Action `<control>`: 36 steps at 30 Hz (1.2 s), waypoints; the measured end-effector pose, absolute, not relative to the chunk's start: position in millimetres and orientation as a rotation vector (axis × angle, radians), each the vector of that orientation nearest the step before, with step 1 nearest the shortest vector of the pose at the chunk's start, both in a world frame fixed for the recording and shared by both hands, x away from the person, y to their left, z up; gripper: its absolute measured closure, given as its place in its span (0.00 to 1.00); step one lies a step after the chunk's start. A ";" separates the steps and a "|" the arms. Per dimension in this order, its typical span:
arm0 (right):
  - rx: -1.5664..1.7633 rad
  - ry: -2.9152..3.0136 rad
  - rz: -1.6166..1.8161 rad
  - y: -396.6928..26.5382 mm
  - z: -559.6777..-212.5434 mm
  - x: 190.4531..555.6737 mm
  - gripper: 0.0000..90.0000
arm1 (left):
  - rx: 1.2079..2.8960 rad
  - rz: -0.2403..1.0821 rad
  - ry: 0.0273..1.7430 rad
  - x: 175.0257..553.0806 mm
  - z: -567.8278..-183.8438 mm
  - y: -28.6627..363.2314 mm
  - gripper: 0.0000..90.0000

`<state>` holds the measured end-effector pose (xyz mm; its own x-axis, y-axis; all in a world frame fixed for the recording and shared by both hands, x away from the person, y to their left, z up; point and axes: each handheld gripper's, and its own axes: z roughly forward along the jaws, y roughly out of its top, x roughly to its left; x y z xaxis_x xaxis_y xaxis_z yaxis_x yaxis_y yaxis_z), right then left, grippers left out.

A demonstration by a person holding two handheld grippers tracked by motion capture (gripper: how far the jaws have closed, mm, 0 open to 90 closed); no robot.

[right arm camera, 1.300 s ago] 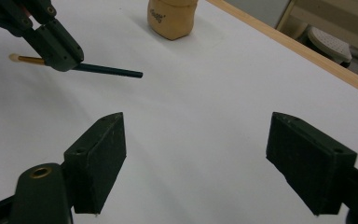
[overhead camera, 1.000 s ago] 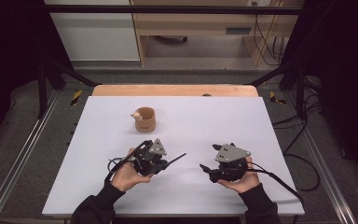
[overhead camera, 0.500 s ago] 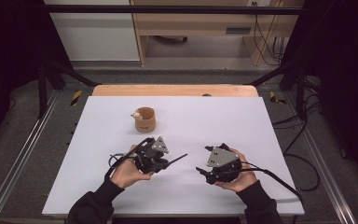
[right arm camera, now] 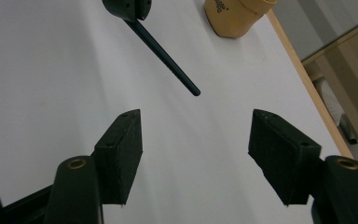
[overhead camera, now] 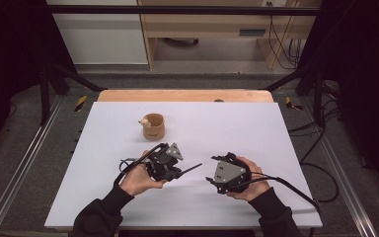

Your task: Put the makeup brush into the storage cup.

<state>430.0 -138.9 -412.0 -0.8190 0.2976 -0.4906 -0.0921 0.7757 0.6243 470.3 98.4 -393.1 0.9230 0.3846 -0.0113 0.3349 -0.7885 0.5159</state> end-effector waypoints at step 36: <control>-0.250 2.331 0.692 -131.1 -420.6 429.1 0.62 | 2.610 0.046 0.497 469.5 -388.4 58.3 0.92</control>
<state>429.1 -131.1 -420.6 -0.7479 0.0094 -0.6637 -0.3541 0.8400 0.4110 469.5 58.3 -388.4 0.9335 0.3543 -0.0550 0.3382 -0.8191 0.4634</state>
